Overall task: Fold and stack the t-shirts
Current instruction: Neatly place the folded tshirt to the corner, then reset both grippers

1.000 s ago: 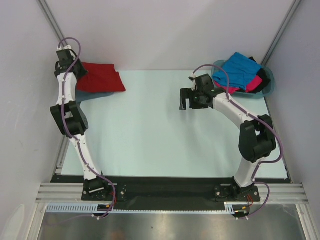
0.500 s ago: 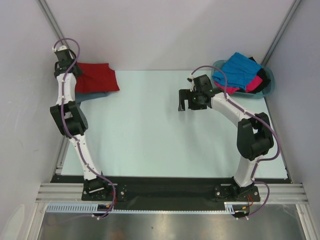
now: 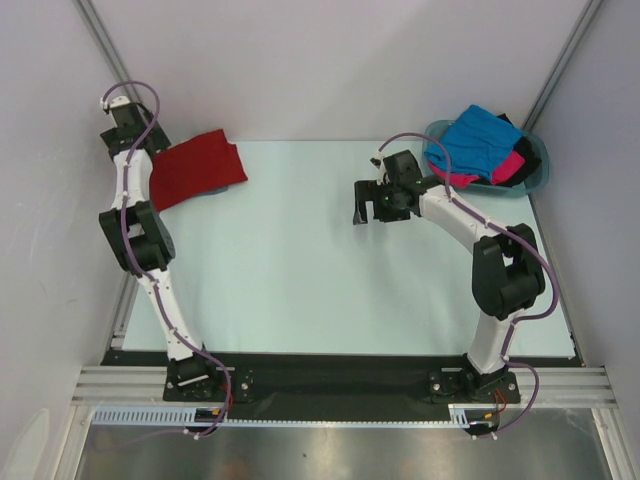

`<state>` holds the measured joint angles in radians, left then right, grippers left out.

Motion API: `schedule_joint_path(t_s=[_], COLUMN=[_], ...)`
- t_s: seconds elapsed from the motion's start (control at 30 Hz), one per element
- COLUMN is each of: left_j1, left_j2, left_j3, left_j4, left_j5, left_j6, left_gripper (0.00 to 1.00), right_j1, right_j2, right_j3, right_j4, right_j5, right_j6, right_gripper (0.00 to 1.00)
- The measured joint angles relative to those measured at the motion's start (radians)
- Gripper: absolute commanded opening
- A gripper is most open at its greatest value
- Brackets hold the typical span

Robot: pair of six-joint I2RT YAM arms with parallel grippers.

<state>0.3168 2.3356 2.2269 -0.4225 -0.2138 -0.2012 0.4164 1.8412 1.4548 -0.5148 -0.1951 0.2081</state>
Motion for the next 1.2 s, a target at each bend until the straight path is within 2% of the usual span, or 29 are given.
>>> schedule_joint_path(t_s=[0.2,0.4,0.5,0.6,0.77,0.87,0.97,1.2], left_j1=[-0.001,-0.057,-0.143,-0.278,-0.536,-0.639,-0.709,-0.785], left_j2=[-0.031,-0.171,-0.261,-0.381,-0.614,-0.735,-0.815,-0.957], left_j3=[-0.107,-0.229,-0.240,-0.304,-0.542,-0.734,-0.888,-1.118], left_j4=[0.026,0.012,-0.004,0.003,0.032,0.058,0.064,0.088], left_j5=[-0.016,0.008,0.040,0.064,0.129,0.137,0.106,0.037], left_j6=[-0.006,-0.018,-0.043,-0.061,-0.096,-0.109,-0.117,-0.140], left_gripper=[1.00,1.00,1.00,1.00,1.00,1.00,1.00,1.00], right_j1=[0.006,0.010,0.012,0.012,0.013,0.013,0.013,0.013], right_j2=[0.000,-0.003,-0.025,-0.074,-0.177,-0.245,-0.290,-0.329], right_j3=[0.000,-0.002,-0.019,-0.051,-0.108,-0.165,-0.214,-0.285], right_j4=[0.000,0.003,0.008,0.008,0.014,0.022,0.024,0.023], right_j5=[-0.005,-0.005,-0.005,-0.002,0.024,0.039,0.057,0.113], right_j6=[0.000,0.000,0.000,0.000,0.000,0.001,0.002,0.009], right_gripper=[1.00,1.00,1.00,1.00,1.00,1.00,1.00,1.00])
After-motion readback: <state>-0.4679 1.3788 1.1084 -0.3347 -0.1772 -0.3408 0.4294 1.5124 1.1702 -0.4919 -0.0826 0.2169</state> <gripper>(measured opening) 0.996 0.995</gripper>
